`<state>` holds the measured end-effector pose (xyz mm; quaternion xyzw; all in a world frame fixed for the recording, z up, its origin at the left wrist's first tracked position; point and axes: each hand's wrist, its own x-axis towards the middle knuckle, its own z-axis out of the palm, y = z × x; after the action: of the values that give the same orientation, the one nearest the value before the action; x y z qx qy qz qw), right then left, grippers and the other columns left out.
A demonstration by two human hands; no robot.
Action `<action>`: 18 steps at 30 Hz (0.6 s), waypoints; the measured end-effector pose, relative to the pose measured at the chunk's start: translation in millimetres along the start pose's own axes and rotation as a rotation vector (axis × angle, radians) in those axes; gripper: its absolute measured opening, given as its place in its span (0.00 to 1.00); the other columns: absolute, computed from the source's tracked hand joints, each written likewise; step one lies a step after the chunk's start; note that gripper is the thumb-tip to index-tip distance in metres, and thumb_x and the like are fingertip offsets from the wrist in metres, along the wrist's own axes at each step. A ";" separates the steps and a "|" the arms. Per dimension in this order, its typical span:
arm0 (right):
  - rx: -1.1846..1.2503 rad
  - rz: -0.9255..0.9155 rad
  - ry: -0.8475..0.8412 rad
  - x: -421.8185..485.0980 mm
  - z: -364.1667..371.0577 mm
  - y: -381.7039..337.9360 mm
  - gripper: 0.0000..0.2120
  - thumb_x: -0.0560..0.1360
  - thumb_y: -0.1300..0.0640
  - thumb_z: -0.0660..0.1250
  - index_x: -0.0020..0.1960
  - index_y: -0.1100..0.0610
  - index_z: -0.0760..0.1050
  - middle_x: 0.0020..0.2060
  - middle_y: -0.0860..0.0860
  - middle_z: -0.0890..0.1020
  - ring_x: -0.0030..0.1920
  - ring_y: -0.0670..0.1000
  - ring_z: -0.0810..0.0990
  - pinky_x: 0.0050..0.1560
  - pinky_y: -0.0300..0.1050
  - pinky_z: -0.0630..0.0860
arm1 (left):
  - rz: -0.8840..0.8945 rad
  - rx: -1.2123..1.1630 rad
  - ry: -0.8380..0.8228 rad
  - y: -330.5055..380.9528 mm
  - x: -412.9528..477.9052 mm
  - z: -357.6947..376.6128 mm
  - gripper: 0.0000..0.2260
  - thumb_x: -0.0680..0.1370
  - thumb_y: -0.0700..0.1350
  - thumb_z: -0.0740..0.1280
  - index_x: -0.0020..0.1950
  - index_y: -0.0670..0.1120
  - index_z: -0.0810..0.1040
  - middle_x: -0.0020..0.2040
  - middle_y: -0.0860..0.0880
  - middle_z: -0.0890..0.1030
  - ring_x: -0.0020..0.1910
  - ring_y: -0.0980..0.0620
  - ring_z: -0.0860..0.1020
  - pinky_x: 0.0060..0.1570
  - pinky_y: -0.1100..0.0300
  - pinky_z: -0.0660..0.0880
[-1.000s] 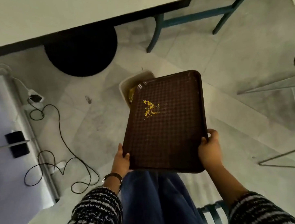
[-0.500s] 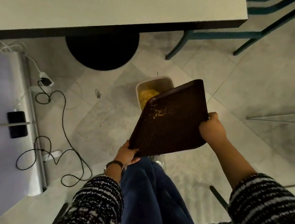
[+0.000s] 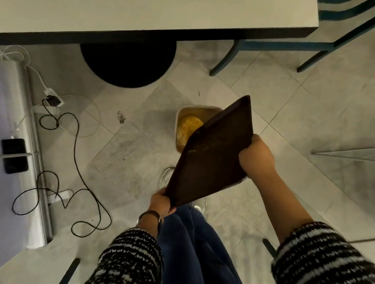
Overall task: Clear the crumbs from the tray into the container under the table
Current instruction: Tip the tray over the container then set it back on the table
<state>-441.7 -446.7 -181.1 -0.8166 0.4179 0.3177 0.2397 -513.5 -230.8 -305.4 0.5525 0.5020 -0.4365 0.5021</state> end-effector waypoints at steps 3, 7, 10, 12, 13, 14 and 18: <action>0.003 0.015 -0.010 8.8 -0.2 1.0 0.21 0.74 0.66 0.55 0.66 0.60 0.64 0.54 0.60 0.77 0.49 0.63 0.79 0.45 0.54 0.78 | 0.003 0.024 0.013 10.2 0.2 1.4 0.16 0.81 0.35 0.52 0.67 0.42 0.71 0.58 0.37 0.73 0.46 0.41 0.74 0.44 0.53 0.72; 0.045 0.035 -0.028 10.7 4.5 10.6 0.22 0.74 0.67 0.54 0.68 0.59 0.63 0.54 0.60 0.77 0.49 0.63 0.80 0.48 0.58 0.80 | 0.017 0.048 -0.001 16.4 -4.2 -2.9 0.15 0.82 0.39 0.53 0.66 0.42 0.71 0.53 0.43 0.70 0.49 0.41 0.74 0.39 0.55 0.73; 0.060 0.027 -0.044 10.7 3.0 13.7 0.23 0.74 0.67 0.53 0.69 0.59 0.63 0.56 0.60 0.77 0.49 0.64 0.80 0.49 0.58 0.80 | 0.012 0.055 0.007 16.0 -9.6 -4.9 0.13 0.81 0.38 0.53 0.62 0.43 0.72 0.53 0.43 0.70 0.45 0.42 0.74 0.39 0.55 0.73; 0.070 0.013 -0.055 12.7 -3.5 16.5 0.22 0.74 0.67 0.52 0.68 0.59 0.64 0.57 0.59 0.77 0.49 0.64 0.80 0.50 0.59 0.79 | 0.031 0.085 0.004 14.7 -14.9 -3.4 0.15 0.81 0.36 0.52 0.64 0.42 0.72 0.53 0.43 0.70 0.40 0.46 0.72 0.34 0.56 0.73; 0.076 0.003 -0.054 13.1 -8.6 18.6 0.22 0.74 0.67 0.52 0.67 0.59 0.65 0.57 0.59 0.77 0.48 0.63 0.80 0.50 0.58 0.79 | 0.041 0.093 0.006 14.2 -19.9 -2.4 0.16 0.81 0.35 0.51 0.65 0.41 0.71 0.53 0.42 0.71 0.40 0.46 0.72 0.33 0.56 0.73; 0.084 -0.006 -0.052 12.5 -14.7 20.9 0.23 0.74 0.68 0.51 0.67 0.59 0.66 0.57 0.60 0.77 0.46 0.63 0.80 0.48 0.57 0.80 | 0.052 0.101 0.003 13.9 -26.5 -1.2 0.17 0.80 0.34 0.51 0.66 0.41 0.71 0.53 0.41 0.71 0.41 0.45 0.72 0.33 0.56 0.75; 0.133 -0.033 -0.048 -5.7 -47.9 34.3 0.22 0.75 0.68 0.50 0.68 0.61 0.67 0.57 0.61 0.78 0.40 0.58 0.77 0.39 0.50 0.77 | 0.081 0.111 -0.006 17.4 -75.5 -2.1 0.17 0.80 0.33 0.50 0.63 0.44 0.71 0.55 0.41 0.72 0.42 0.45 0.74 0.23 0.59 0.77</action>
<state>-457.7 -493.6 -148.6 -0.7978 0.4188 0.3046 0.3088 -505.0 -237.4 -228.6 0.5979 0.4527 -0.4449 0.4895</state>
